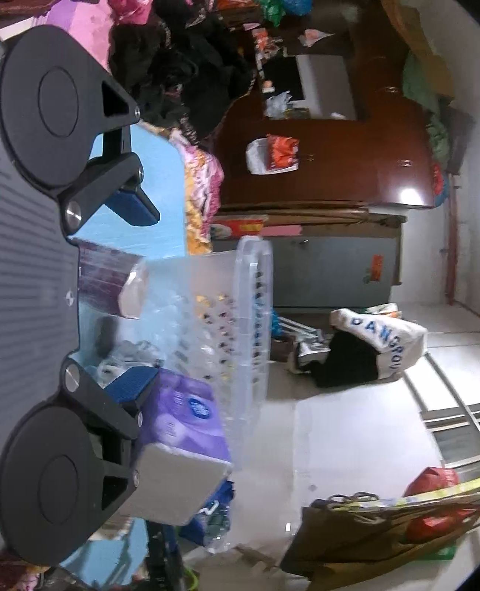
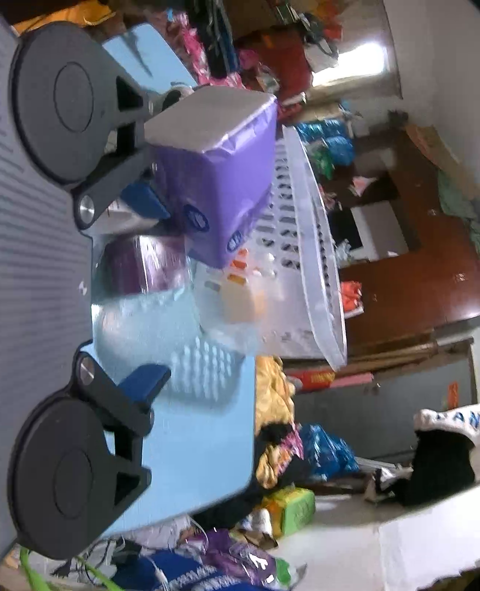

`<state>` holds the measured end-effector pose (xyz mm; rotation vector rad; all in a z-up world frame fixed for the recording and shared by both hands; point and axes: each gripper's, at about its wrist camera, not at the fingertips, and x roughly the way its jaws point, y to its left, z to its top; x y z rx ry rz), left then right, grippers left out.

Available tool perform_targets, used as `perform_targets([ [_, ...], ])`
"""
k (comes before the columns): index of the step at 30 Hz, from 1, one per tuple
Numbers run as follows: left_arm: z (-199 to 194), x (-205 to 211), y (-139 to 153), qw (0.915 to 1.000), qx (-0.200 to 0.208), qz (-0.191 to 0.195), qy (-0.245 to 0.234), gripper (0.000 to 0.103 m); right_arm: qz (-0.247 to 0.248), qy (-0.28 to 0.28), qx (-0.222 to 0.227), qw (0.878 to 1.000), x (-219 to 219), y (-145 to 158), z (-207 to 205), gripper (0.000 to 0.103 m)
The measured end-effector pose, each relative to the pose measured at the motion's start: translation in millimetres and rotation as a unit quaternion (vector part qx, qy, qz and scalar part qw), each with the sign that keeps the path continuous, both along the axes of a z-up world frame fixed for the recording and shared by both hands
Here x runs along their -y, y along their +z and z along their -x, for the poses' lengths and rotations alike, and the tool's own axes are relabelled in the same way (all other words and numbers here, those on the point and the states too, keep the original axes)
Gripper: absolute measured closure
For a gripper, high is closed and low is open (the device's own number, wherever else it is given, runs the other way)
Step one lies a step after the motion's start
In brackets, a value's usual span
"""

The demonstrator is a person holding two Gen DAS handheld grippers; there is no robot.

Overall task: Organize objects
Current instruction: 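Grasp the tall purple carton with the left tool while the right tool grasps the small purple box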

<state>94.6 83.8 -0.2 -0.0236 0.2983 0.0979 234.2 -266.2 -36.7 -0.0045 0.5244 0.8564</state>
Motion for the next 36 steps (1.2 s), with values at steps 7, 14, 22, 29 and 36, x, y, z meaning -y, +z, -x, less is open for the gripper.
perform_targets([
  [7, -8.5, -11.5, -22.2, 0.9995, -0.031, 0.011, 0.000, 0.017, -0.002, 0.005, -0.001, 1.000, 3.1, -17.2, 11.4, 0.038],
  [14, -11.5, -17.3, -26.8, 0.9988, -0.044, 0.020, -0.001, 0.017, 0.002, 0.008, 0.004, 1.000, 1.4, -16.0, 14.3, 0.050],
  [22, -19.8, -15.2, -32.4, 0.9971, -0.072, 0.018, 0.019, 0.025, 0.006, 0.014, 0.011, 1.000, -0.4, -16.3, 14.4, 0.061],
  [29, -17.2, -14.6, -34.2, 0.9975, -0.065, 0.013, 0.022, 0.048, -0.015, 0.004, 0.020, 1.000, 5.9, -15.7, 15.8, 0.061],
  [36, -13.5, -12.6, -31.7, 0.9986, -0.046, 0.005, 0.025, 0.048, -0.046, -0.039, 0.046, 0.997, 15.4, -14.1, 20.1, 0.061],
])
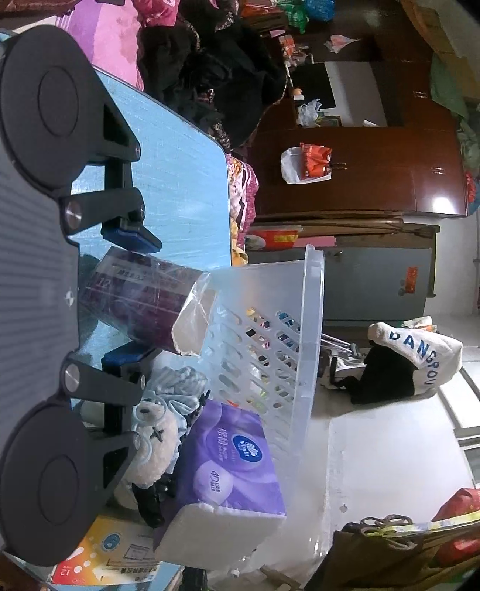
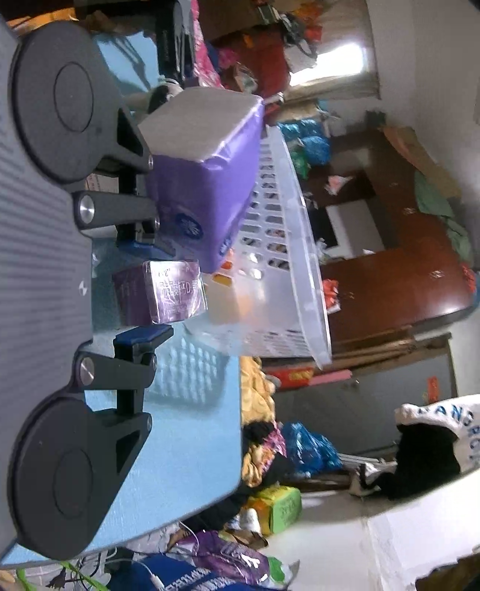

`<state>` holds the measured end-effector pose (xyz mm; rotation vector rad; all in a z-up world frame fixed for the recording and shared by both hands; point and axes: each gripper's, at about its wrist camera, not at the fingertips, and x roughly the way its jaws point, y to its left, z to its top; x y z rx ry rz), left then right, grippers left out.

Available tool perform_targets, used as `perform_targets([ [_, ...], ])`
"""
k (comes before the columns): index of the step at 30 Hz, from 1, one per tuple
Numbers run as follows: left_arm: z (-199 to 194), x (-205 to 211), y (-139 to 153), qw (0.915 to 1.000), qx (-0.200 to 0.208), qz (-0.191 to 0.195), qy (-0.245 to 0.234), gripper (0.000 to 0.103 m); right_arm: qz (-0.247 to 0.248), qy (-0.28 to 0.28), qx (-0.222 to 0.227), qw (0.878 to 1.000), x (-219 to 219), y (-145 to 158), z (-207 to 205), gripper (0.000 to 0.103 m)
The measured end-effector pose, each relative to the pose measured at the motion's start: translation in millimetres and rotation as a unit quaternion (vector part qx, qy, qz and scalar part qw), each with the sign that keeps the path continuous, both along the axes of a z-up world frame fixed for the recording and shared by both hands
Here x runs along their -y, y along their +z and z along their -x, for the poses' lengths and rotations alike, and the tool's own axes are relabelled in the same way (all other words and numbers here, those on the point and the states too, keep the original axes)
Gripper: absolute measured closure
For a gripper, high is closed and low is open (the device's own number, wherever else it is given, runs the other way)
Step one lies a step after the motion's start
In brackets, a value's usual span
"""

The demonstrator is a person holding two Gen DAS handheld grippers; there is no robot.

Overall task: Organize objects
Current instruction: 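Grasp the tall purple carton with the left tool while the right tool grasps the small purple box, then carry both purple boxes over the basket and open both tools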

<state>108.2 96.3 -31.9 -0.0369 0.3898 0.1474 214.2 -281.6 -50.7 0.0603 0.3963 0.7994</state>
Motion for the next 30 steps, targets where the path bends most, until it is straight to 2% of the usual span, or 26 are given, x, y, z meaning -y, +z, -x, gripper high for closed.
perform_targets([
  [10, 7.2, 2.4, 1.4, 0.9993, 0.036, -0.008, 0.002, 0.048, -0.031, -0.032, 0.029, 0.999, 6.9, 0.9, 5.2, 0.061],
  [14, 6.9, 4.2, 2.0, 0.9991, 0.039, -0.014, 0.004, 0.048, -0.036, -0.037, 0.031, 0.998, 7.2, 0.6, 6.8, 0.061],
  [20, 13.4, 2.6, 4.9, 0.9984, 0.057, -0.006, 0.007, 0.048, -0.041, -0.048, 0.045, 0.997, 12.8, 8.6, 13.5, 0.061],
  [24, 22.8, 3.1, 26.2, 0.9965, 0.083, 0.009, -0.004, 0.048, -0.051, -0.051, 0.077, 0.994, 17.4, 35.8, 23.9, 0.061],
  [27, 25.6, 9.1, 57.8, 0.9935, 0.112, 0.003, -0.017, 0.048, -0.037, -0.046, 0.102, 0.993, 7.0, 62.3, 25.9, 0.061],
  [30, 14.8, 17.0, 91.2, 0.9916, 0.124, -0.004, -0.039, 0.048, -0.023, -0.033, 0.116, 0.992, -12.1, 88.6, 19.3, 0.061],
])
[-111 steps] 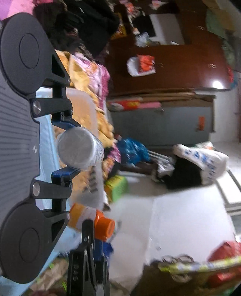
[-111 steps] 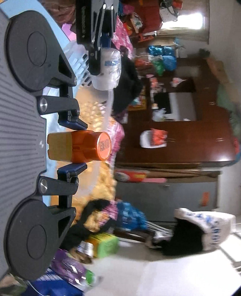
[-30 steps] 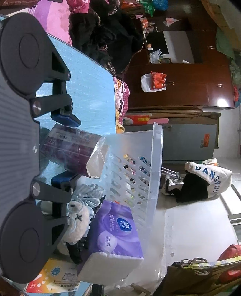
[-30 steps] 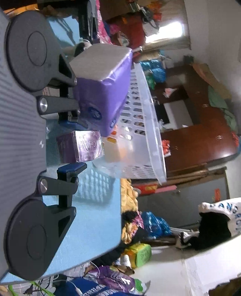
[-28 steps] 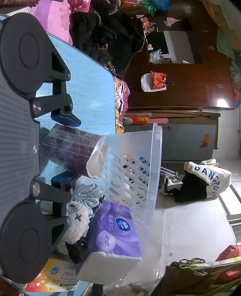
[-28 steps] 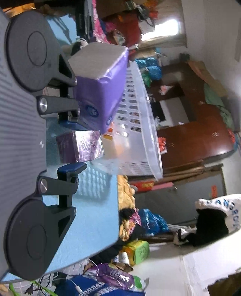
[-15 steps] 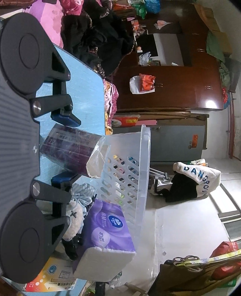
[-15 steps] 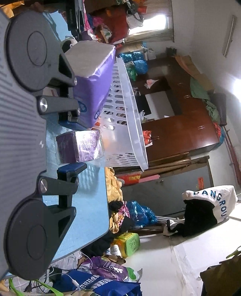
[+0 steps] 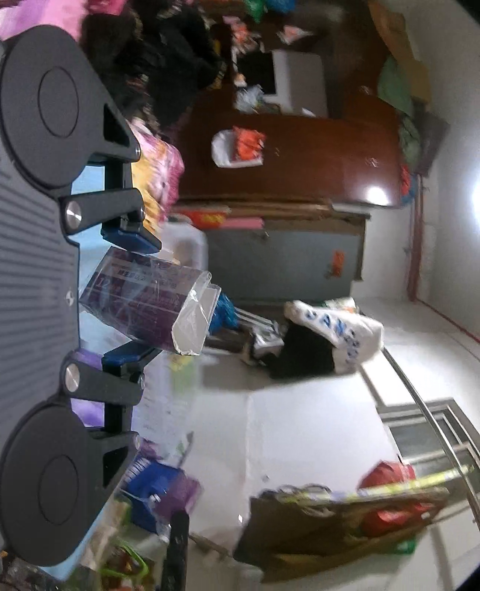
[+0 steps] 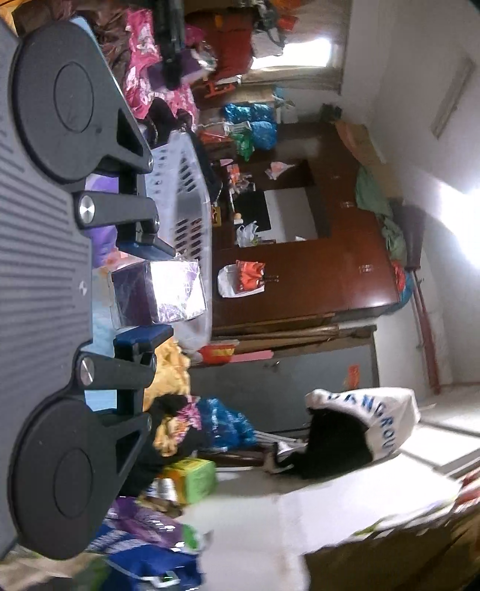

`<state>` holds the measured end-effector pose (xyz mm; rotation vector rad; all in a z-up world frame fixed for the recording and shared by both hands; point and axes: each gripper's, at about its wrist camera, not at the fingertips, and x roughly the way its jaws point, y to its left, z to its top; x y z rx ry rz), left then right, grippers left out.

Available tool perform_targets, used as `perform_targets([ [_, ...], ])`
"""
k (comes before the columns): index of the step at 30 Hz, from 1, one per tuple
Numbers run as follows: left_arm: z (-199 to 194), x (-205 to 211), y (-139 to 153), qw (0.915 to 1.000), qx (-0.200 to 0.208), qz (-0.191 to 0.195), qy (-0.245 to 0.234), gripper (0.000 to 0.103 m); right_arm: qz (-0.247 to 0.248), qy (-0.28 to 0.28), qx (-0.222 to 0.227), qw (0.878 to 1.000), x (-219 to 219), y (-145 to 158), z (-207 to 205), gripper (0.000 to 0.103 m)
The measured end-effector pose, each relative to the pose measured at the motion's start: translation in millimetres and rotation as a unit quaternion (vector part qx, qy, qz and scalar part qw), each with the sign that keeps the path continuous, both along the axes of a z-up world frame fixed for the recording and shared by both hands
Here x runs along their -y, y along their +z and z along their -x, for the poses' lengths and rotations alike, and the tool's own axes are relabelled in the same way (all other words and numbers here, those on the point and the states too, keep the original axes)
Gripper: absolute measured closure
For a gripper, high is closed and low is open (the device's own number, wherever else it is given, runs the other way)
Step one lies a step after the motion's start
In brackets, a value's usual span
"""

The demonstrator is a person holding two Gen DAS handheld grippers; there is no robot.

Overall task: Organize objects
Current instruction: 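Carry both purple boxes over the basket and open both tools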

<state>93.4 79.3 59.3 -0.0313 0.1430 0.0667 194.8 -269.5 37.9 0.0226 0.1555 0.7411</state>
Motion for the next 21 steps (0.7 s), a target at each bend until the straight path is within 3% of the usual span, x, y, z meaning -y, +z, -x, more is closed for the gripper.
perform_targets([
  [5, -50.1, 8.6, 41.3, 0.9998, -0.018, -0.011, -0.004, 0.048, 0.028, -0.009, 0.029, 0.999, -40.1, 29.4, -16.3, 0.061],
  [7, -76.7, 9.8, 47.2, 0.9990, -0.043, -0.003, -0.008, 0.048, 0.040, 0.000, 0.006, 0.999, -59.4, 32.9, -35.6, 0.061],
  [15, -162.7, -3.4, 31.2, 0.9884, -0.150, 0.013, 0.016, 0.048, 0.091, -0.014, -0.092, 0.991, -97.4, 21.3, -103.5, 0.061],
  [21, -184.7, -13.6, 20.3, 0.9830, -0.180, 0.017, 0.029, 0.048, 0.116, -0.013, -0.119, 0.986, -104.0, 14.8, -110.2, 0.061],
])
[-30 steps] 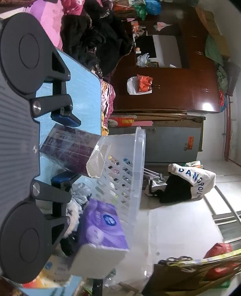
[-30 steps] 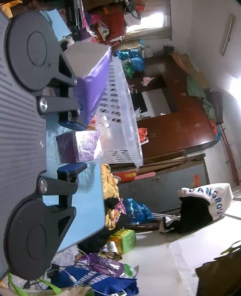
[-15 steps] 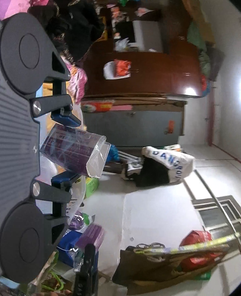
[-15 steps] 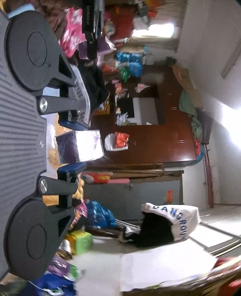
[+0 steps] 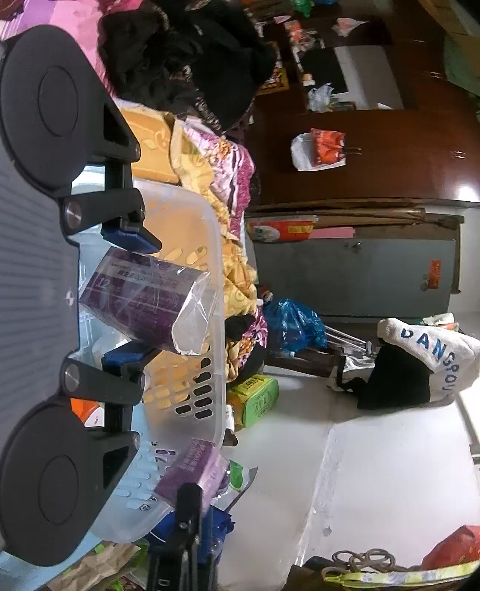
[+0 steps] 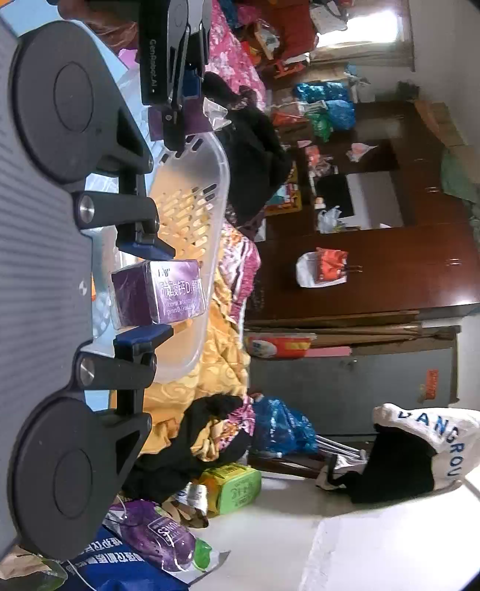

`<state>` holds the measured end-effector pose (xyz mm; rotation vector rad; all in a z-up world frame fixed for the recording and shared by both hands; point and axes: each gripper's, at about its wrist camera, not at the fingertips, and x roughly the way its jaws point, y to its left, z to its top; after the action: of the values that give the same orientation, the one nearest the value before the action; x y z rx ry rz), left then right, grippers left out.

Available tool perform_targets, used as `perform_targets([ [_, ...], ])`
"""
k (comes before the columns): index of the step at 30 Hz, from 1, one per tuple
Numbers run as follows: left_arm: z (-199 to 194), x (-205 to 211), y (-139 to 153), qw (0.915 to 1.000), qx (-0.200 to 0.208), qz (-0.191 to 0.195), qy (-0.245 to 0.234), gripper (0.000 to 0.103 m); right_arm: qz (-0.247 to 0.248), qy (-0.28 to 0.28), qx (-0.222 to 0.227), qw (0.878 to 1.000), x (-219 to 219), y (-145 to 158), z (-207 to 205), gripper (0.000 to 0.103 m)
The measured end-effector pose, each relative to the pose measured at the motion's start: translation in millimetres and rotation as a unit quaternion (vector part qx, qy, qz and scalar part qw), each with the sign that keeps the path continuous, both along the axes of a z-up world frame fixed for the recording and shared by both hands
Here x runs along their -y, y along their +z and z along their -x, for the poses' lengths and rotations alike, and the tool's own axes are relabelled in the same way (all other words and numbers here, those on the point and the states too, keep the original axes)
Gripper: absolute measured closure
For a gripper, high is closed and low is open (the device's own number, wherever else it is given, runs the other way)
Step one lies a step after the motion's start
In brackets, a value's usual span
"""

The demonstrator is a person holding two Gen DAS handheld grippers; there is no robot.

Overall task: Organize objects
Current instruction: 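Carry both purple boxes over the basket and open both tools, then grasp the purple-and-white tissue pack at opposite ends with both tools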

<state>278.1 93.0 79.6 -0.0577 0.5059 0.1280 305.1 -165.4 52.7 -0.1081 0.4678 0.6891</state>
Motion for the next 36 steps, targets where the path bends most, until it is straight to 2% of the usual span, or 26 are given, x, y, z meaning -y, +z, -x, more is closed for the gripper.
perform_targets([
  [11, 0.4, -0.9, -11.6, 1.0000, -0.007, 0.006, -0.003, 0.048, 0.014, 0.006, -0.006, 1.000, -5.6, -6.1, -0.3, 0.061],
  [13, 1.5, -0.6, -11.5, 0.9999, 0.003, 0.009, -0.013, 0.046, 0.010, 0.006, -0.007, 1.000, -5.2, -2.8, -0.3, 0.060],
  [14, 4.4, 0.7, -11.3, 0.9998, 0.013, 0.004, -0.013, 0.036, 0.003, 0.004, -0.006, 1.000, -3.3, -1.2, 0.6, 0.056],
  [15, 6.7, 0.7, -10.4, 0.9998, 0.020, 0.001, -0.008, 0.016, -0.003, 0.003, -0.006, 1.000, -1.8, 0.0, -1.0, 0.038],
  [16, 6.8, -0.2, -10.6, 0.9997, 0.024, 0.001, -0.003, 0.010, -0.010, 0.001, -0.001, 1.000, 1.1, 1.3, 0.8, 0.018],
  [18, 13.5, -1.5, -9.1, 0.9993, 0.036, 0.006, -0.004, 0.009, -0.019, -0.011, 0.017, 1.000, 7.4, 4.4, 5.5, 0.007],
  [21, 33.8, 2.4, -7.3, 0.9981, 0.061, -0.003, -0.010, 0.009, -0.046, -0.008, 0.025, 0.999, 28.5, 5.5, 20.7, 0.001],
  [24, 67.5, 9.8, -11.9, 0.9963, 0.082, -0.013, -0.023, 0.009, -0.084, 0.001, 0.026, 0.996, 59.0, -4.8, 42.0, 0.000],
  [28, 123.8, 17.9, -32.0, 0.9923, 0.119, -0.019, -0.027, 0.009, -0.134, 0.017, 0.002, 0.991, 110.5, -49.6, 81.2, 0.000],
  [32, 176.1, 17.3, -63.9, 0.9866, 0.153, 0.009, -0.054, 0.009, -0.185, 0.025, -0.022, 0.982, 149.8, -97.7, 115.5, 0.000],
  [34, 194.2, 15.9, -78.1, 0.9822, 0.172, 0.025, -0.071, 0.009, -0.195, 0.027, -0.025, 0.980, 155.5, -107.6, 119.6, 0.000],
  [36, 197.0, 18.3, -84.4, 0.9811, 0.174, 0.020, -0.083, 0.009, -0.187, 0.033, -0.025, 0.981, 152.0, -105.0, 116.5, 0.000],
])
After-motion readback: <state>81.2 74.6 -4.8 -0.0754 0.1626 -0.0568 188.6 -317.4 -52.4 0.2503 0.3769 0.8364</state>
